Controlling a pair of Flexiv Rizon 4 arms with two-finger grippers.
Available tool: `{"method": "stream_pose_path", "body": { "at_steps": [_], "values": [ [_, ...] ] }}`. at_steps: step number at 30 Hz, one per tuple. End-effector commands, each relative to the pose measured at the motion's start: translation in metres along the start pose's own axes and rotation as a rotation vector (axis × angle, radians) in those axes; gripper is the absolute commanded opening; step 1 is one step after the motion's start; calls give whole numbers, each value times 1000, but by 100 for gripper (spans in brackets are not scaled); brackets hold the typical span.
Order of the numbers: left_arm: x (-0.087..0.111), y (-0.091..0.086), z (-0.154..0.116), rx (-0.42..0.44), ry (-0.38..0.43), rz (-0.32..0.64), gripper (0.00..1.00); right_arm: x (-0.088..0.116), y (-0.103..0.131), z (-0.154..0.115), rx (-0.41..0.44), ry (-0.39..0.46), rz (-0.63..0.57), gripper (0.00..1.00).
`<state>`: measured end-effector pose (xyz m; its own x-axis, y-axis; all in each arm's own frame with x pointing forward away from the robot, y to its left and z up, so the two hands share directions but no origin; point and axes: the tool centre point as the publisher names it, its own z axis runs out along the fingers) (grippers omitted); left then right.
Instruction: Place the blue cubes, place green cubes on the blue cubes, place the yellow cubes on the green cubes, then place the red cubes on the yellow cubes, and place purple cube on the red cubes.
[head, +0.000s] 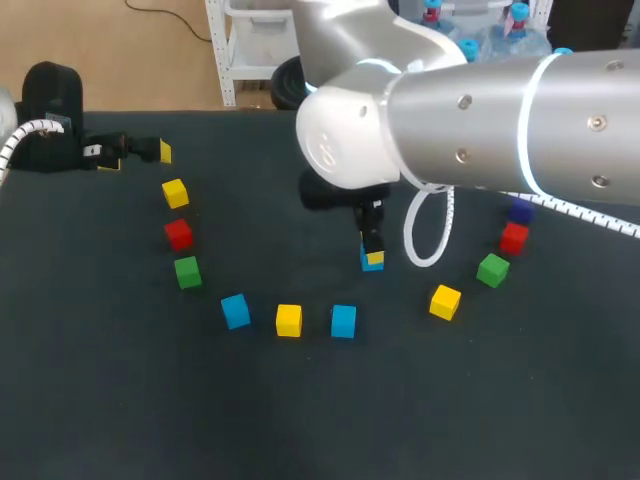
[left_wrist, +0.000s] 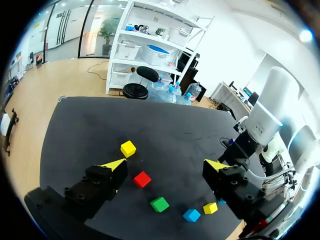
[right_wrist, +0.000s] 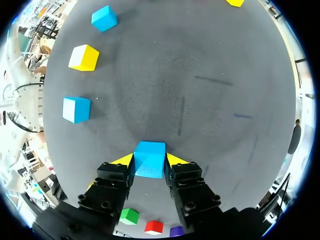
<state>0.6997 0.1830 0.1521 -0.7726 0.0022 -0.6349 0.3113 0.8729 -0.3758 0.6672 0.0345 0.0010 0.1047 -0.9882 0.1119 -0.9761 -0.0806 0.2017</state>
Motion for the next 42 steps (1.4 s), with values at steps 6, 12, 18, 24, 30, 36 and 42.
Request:
{"method": "stream_pose_path", "body": {
  "at_steps": [6,12,18,24,30,36,42],
  "values": [
    [1,2,0,12,-7,2,100,-2,5,3,-7,3,3,6],
    [1,2,0,12,-7,2,100,-2,5,4,-8,10,1,6],
    [1,2,0,12,-7,2,100,-1,2,7,-8,13,9,8],
    [1,2,0,12,-7,2,100,-1,2,7,-10,10,12,45],
    [1,2,0,12,-7,2,100,0,0,6,-13,-3,29,100],
    [1,2,0,12,-7,2,100,2,-1,-4,-8,-36,43,100],
    [1,2,0,12,-7,2,100,7,-1,-27,20,-77,82,100]
  ]
}}
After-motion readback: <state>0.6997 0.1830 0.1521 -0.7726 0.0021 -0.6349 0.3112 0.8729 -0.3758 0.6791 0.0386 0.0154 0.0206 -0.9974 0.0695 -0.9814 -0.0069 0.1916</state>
